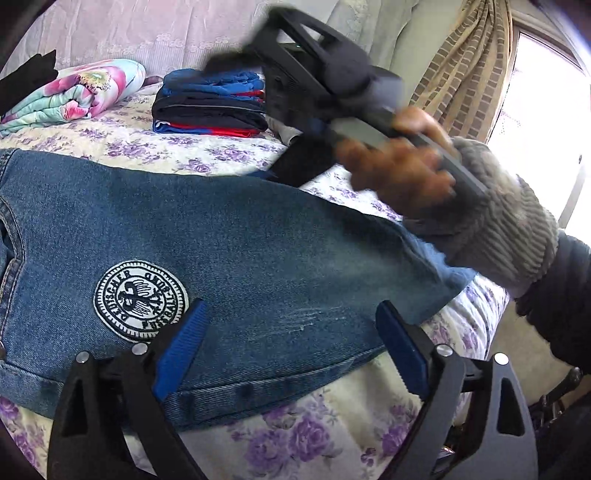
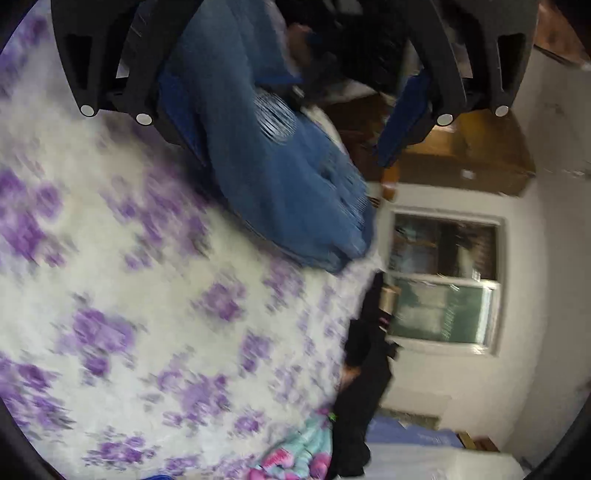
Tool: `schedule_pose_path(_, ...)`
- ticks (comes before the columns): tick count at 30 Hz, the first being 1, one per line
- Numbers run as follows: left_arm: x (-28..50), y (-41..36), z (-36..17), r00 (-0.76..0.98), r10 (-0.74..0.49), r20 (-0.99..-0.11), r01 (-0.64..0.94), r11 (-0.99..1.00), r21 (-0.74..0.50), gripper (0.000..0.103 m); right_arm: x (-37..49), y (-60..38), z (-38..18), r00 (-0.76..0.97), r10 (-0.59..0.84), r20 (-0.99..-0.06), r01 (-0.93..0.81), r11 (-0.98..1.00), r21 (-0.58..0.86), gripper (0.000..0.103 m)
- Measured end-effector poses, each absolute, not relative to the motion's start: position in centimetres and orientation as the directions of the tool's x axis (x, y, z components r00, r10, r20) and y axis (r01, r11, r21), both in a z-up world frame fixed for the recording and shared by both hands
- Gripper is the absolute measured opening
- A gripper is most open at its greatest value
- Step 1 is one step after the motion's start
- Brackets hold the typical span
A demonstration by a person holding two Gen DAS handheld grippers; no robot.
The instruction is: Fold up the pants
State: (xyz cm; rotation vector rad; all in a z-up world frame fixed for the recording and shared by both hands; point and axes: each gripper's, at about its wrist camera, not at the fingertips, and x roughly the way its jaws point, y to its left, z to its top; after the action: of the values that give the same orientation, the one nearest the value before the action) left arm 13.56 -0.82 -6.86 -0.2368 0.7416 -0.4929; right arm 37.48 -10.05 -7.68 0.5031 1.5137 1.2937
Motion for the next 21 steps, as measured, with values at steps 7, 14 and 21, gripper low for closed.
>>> schedule_pose_path(7,13.2,-0.5,-6.9,0.627,-0.53,-0.571,0.359,0.847,-0.393,0.089,38.1,-11.1,-6.4,-0.309,0.887,-0.343,-0.255,0.27,0.929,0.092)
schedule_pose_path(14,13.1,-0.4,-7.0,0.628,-0.537,-0.564,0.361,0.842,-0.4,0.089,36.4,-11.3,-6.7,-0.376,0.724,-0.578,-0.393,0.44,0.807,0.092)
schedule_pose_path(21,13.0,-0.5,-7.1,0.628,-0.536,-0.565,0.361,0.843,-0.398,0.09,37.4,-8.3,-7.7,-0.419,0.81,-0.411,-0.292,0.308,0.905,0.1)
